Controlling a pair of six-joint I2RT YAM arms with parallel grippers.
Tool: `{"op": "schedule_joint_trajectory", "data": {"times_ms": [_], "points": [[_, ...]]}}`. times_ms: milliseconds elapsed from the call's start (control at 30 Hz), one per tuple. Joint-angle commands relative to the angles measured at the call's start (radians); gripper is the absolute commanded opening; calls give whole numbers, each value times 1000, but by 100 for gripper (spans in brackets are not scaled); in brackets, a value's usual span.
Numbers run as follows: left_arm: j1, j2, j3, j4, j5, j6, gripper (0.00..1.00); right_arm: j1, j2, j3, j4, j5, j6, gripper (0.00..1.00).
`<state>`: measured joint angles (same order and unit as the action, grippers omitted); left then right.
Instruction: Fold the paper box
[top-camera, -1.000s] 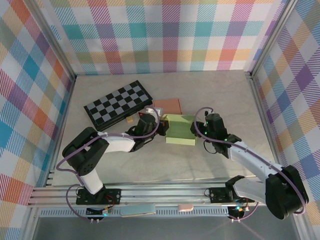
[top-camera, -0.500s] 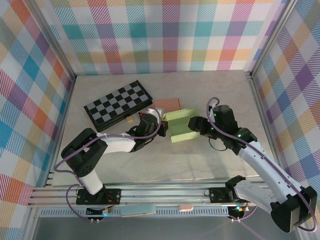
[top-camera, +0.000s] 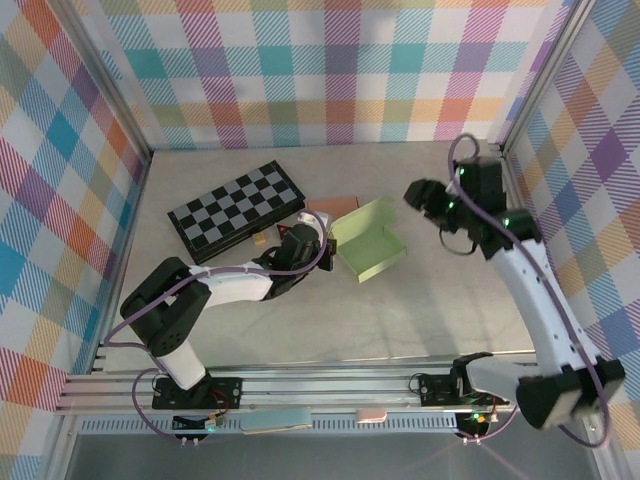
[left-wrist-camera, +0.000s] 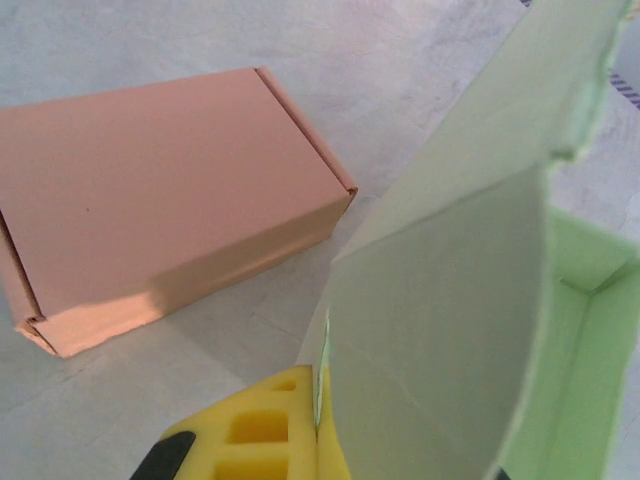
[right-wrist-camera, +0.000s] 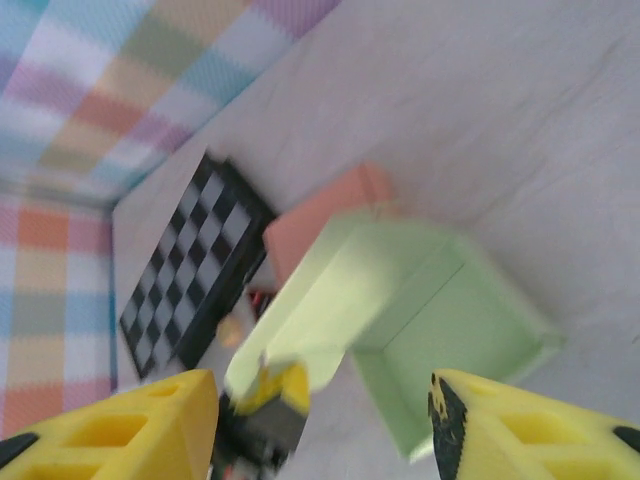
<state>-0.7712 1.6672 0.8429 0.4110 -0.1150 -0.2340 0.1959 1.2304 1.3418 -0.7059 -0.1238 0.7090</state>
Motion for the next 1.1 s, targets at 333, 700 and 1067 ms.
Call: {"op": "schedule_joint_trajectory", "data": {"times_ms": [333,700,1067], "points": [[116,-175,49,-250,215,391,4,-103,534,252,-66,-351,-13,55],[162,-39,115,-194,212,333,5,3,604,159,-16,-432,119,52],[162,9,124,-131,154,265,6,19,580,110,-49,-442,141,48]]}}
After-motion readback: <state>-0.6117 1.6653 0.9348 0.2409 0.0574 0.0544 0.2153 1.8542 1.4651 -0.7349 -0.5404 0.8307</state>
